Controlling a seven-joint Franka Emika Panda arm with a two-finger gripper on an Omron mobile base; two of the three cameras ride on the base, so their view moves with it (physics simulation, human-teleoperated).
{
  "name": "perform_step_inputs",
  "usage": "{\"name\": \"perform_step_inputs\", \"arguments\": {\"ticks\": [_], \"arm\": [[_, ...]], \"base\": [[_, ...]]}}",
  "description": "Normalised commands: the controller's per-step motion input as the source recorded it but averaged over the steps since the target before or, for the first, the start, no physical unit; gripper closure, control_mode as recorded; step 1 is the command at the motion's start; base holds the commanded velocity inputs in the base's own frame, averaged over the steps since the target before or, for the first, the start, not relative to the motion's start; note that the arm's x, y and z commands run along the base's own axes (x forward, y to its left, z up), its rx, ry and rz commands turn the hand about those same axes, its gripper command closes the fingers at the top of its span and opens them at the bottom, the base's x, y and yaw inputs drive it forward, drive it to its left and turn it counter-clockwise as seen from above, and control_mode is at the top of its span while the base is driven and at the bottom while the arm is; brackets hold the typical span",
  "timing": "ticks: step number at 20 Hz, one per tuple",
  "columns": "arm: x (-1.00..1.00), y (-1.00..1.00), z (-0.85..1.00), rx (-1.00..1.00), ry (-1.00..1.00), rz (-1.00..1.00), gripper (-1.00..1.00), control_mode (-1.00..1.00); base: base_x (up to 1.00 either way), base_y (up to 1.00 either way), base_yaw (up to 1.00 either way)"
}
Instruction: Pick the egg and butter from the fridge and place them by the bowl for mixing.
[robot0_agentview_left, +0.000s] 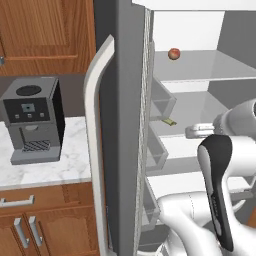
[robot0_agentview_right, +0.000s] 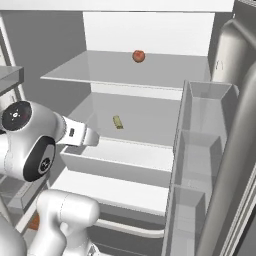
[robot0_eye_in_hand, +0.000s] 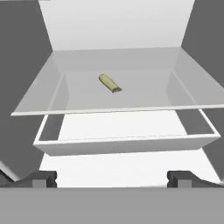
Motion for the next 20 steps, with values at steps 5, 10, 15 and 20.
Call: {"name": "perform_step_inputs", "arguments": {"ticks": [5, 10, 15, 20], "arm": [[0.31, -0.37, 0.00, 0.01, 0.00, 0.03, -1.00, -1.00], [0.00, -0.15, 0.00, 0.00, 0.00, 0.13, -1.00, -1.00], [0.00, 0.00, 0.00, -0.01, -0.07, 0.18, -1.00, -1.00], [0.07, -0.01, 0.00, -0.06, -0.23, 0.19, -1.00, -1.00]], "base": [[0.00, 0.00, 0.00], [0.00, 0.00, 0.00], [0.00, 0.00, 0.00], [0.00, 0.00, 0.00]]}}
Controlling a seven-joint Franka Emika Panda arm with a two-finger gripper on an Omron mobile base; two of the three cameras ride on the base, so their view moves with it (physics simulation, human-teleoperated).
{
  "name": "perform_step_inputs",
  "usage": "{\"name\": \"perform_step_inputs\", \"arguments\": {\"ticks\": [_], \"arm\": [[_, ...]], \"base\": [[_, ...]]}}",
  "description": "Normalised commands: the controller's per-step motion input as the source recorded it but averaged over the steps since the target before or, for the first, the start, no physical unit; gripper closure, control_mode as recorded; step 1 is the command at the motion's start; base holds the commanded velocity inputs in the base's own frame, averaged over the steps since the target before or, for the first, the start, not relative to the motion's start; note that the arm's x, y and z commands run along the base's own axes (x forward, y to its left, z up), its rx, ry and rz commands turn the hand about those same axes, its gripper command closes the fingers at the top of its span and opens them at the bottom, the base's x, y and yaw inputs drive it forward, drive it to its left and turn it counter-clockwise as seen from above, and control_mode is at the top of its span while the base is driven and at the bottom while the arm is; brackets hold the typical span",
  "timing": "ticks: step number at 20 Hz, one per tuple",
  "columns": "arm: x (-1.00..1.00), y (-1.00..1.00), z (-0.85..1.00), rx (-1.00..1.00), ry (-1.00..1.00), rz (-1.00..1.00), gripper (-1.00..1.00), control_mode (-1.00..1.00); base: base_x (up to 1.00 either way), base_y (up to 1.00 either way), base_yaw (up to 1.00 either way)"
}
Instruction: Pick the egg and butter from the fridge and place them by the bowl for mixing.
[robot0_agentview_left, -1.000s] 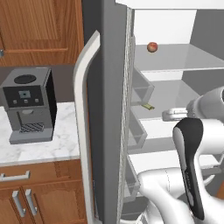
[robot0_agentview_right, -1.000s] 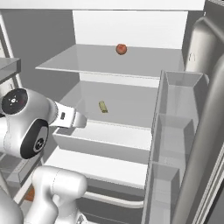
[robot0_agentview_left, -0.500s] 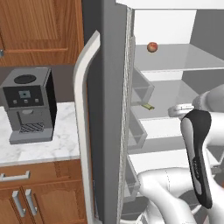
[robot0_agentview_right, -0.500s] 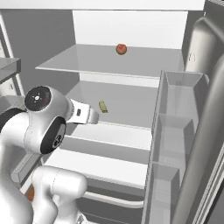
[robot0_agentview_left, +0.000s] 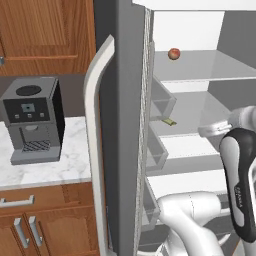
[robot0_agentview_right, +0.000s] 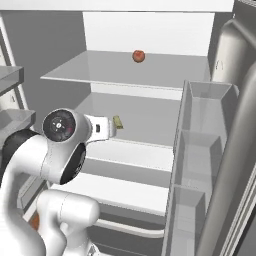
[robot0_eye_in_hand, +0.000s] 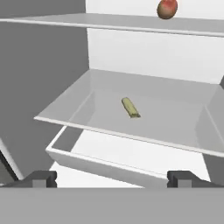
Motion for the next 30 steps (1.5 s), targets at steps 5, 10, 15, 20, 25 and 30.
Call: {"name": "perform_step_inputs", "arguments": {"ticks": [5, 10, 15, 20, 25, 30], "arm": [[0.29, -0.05, -0.01, -0.01, -0.13, 0.20, -1.00, -1.00], [0.41, -0.01, 0.00, 0.00, -0.01, 0.16, -1.00, -1.00], [0.46, 0.00, 0.00, 0.00, 0.00, 0.10, -1.00, -1.00], [0.28, 0.00, -0.05, 0.00, 0.00, 0.08, -1.00, -1.00], [0.22, 0.00, -0.24, 0.00, 0.00, 0.04, -1.00, -1.00], [0.29, 0.00, -0.19, 0.00, 0.06, 0.01, -1.00, -1.00]], "base": [[0.00, 0.00, 0.00], [0.00, 0.00, 0.00], [0.00, 0.00, 0.00], [0.00, 0.00, 0.00], [0.00, 0.00, 0.00], [0.00, 0.00, 0.00]]}}
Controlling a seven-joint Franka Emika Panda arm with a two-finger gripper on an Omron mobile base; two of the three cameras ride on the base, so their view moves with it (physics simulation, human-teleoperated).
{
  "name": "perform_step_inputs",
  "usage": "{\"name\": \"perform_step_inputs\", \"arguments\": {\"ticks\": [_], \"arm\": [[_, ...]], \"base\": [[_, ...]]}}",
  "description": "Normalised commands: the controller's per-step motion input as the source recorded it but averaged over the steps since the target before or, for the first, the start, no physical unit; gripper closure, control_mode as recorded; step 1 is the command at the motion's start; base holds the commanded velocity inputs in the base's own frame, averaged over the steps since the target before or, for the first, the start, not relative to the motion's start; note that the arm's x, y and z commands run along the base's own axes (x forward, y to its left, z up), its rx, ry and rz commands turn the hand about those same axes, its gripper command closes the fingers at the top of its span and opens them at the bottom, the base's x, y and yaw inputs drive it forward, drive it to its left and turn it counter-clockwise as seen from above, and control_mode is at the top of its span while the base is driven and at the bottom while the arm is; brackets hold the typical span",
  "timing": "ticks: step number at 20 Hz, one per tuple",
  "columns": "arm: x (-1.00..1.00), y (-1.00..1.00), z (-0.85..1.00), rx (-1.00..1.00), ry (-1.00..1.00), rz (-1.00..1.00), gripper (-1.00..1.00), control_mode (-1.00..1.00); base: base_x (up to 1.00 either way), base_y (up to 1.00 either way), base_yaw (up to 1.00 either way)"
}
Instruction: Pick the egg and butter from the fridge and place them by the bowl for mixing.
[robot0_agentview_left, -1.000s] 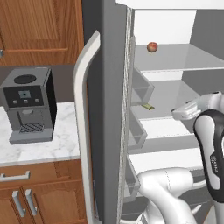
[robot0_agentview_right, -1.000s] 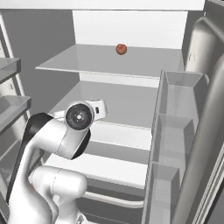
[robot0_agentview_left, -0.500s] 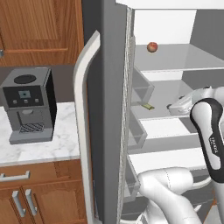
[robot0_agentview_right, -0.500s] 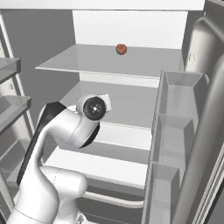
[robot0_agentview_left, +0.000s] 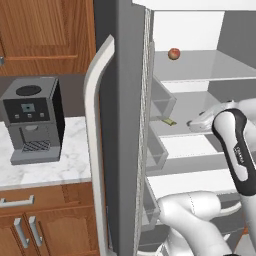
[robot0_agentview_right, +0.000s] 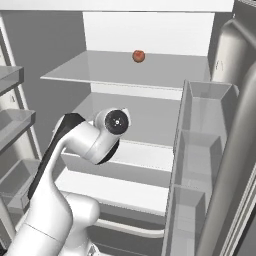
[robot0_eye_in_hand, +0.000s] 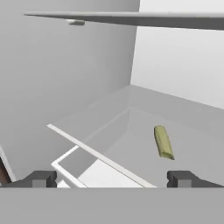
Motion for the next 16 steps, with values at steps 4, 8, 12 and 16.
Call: {"name": "perform_step_inputs", "arguments": {"ticks": [4, 8, 12, 16], "arm": [[0.16, 0.00, -0.09, 0.00, 0.11, 0.00, -1.00, -1.00], [0.08, 0.00, -0.02, 0.00, 0.07, -0.01, -1.00, -1.00], [0.00, 0.00, -0.02, 0.00, 0.00, 0.00, -1.00, -1.00], [0.00, 0.04, -0.07, -0.01, 0.00, 0.00, -1.00, -1.00]], "base": [[0.00, 0.00, 0.00], [0.00, 0.00, 0.00], [0.00, 0.00, 0.00], [0.00, 0.00, 0.00]]}}
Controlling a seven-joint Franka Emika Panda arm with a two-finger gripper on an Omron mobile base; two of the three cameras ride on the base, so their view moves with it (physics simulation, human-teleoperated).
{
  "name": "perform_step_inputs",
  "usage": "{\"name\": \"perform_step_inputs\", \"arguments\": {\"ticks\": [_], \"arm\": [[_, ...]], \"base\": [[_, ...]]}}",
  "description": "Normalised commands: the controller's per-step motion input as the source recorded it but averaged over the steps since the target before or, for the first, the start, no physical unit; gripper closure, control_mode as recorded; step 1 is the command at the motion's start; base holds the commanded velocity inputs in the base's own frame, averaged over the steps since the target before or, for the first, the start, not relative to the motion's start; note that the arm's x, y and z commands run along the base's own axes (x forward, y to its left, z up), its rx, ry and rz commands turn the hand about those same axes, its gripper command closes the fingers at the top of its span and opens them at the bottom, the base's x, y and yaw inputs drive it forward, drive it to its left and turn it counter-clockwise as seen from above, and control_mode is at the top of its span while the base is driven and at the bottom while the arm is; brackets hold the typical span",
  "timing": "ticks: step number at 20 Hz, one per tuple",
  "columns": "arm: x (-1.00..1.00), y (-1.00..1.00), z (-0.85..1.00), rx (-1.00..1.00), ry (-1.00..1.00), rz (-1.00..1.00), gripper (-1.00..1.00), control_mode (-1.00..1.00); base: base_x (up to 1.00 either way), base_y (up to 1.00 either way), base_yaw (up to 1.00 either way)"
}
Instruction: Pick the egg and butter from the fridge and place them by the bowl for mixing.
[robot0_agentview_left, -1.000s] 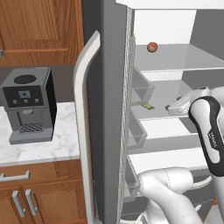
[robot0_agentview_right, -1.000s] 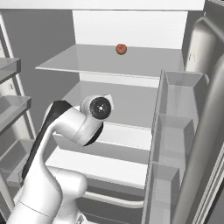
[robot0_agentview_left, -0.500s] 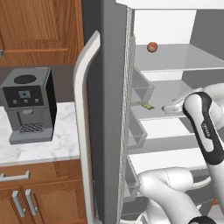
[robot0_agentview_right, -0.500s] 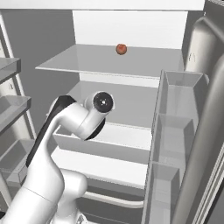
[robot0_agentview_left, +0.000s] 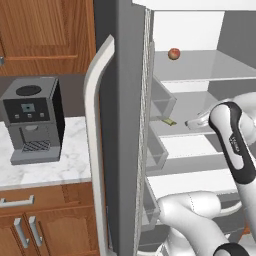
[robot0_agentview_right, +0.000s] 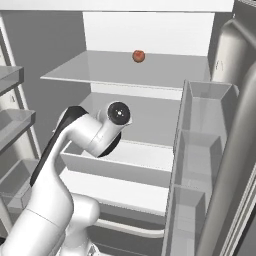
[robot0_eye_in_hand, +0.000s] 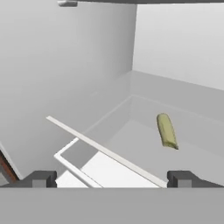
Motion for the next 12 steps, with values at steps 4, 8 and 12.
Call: {"name": "perform_step_inputs", "arguments": {"ticks": [4, 8, 12], "arm": [[0.00, 0.11, -0.10, -0.03, 0.00, 0.00, -1.00, -1.00], [0.00, 0.06, -0.12, 0.00, 0.00, 0.00, -1.00, -1.00], [0.00, 0.05, -0.10, -0.01, 0.00, -0.02, -1.00, -1.00]], "base": [[0.00, 0.00, 0.00], [0.00, 0.00, 0.00], [0.00, 0.00, 0.00]]}}
